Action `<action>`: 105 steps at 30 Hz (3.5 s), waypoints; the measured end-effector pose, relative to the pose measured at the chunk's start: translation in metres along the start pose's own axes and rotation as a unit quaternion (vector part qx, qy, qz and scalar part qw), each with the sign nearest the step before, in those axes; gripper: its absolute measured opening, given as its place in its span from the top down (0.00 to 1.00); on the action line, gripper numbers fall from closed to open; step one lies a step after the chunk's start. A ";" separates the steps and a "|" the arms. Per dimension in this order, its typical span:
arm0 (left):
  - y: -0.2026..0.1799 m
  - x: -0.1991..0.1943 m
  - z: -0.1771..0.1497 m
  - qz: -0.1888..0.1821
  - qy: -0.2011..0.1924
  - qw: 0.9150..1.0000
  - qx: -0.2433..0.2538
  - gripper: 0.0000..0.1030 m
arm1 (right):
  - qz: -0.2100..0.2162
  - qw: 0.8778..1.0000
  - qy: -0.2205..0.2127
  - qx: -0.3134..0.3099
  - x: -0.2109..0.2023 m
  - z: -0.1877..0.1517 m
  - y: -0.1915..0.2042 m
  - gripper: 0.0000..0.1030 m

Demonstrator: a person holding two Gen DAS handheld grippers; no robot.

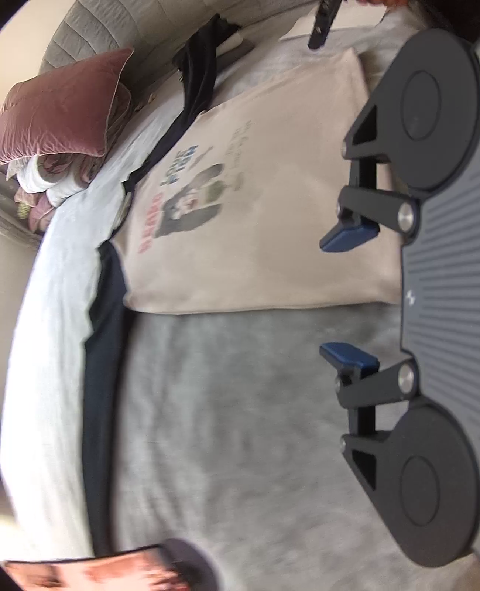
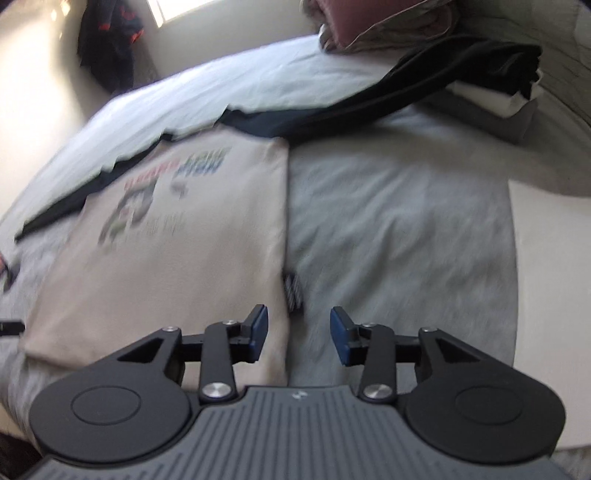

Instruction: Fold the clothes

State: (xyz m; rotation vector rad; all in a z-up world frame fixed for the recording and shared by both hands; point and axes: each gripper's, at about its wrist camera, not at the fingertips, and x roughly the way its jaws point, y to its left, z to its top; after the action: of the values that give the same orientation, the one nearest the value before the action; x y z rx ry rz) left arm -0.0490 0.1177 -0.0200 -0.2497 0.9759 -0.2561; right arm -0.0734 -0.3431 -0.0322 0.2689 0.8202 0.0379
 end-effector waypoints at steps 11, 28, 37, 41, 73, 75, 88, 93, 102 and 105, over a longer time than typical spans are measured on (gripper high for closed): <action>-0.072 0.033 0.050 0.011 -0.039 0.998 0.037 0.29 | -0.002 0.996 -0.073 0.059 0.006 0.076 -0.049 0.53; -0.170 0.124 0.105 -0.036 -0.054 0.996 0.068 0.29 | -0.077 0.944 -0.249 0.202 0.000 0.160 -0.200 0.48; -0.180 0.142 0.105 -0.052 -0.038 0.995 0.081 0.29 | -0.065 0.915 -0.278 0.284 0.009 0.185 -0.253 0.48; -0.178 0.149 0.103 -0.045 -0.031 0.995 0.080 0.30 | -0.073 0.911 -0.281 0.293 0.016 0.192 -0.258 0.51; -0.125 0.120 0.112 -0.092 -0.041 0.995 0.014 0.31 | -0.046 0.934 -0.342 0.088 -0.015 0.260 -0.110 0.90; -0.116 0.118 0.114 -0.099 -0.041 0.994 0.001 0.31 | -0.030 0.938 -0.339 0.069 -0.016 0.265 -0.089 0.90; -0.065 0.120 0.134 -0.182 -0.053 0.980 -0.055 0.32 | 0.073 0.952 -0.293 -0.047 0.010 0.278 0.052 0.90; -0.041 0.129 0.149 -0.226 -0.075 0.966 -0.097 0.30 | 0.110 0.958 -0.254 -0.073 0.042 0.274 0.097 0.90; 0.016 0.162 0.137 -0.319 -0.067 0.910 -0.255 0.24 | 0.179 0.969 -0.156 -0.066 0.109 0.217 0.162 0.90; 0.023 0.171 0.130 -0.332 -0.062 0.898 -0.282 0.23 | 0.195 0.972 -0.122 -0.054 0.128 0.187 0.168 0.90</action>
State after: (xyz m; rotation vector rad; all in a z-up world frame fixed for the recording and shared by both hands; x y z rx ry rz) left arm 0.1535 0.0965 -0.0910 -1.1311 0.7904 -0.5702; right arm 0.1617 -0.2049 0.0397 0.3215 0.5098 0.4096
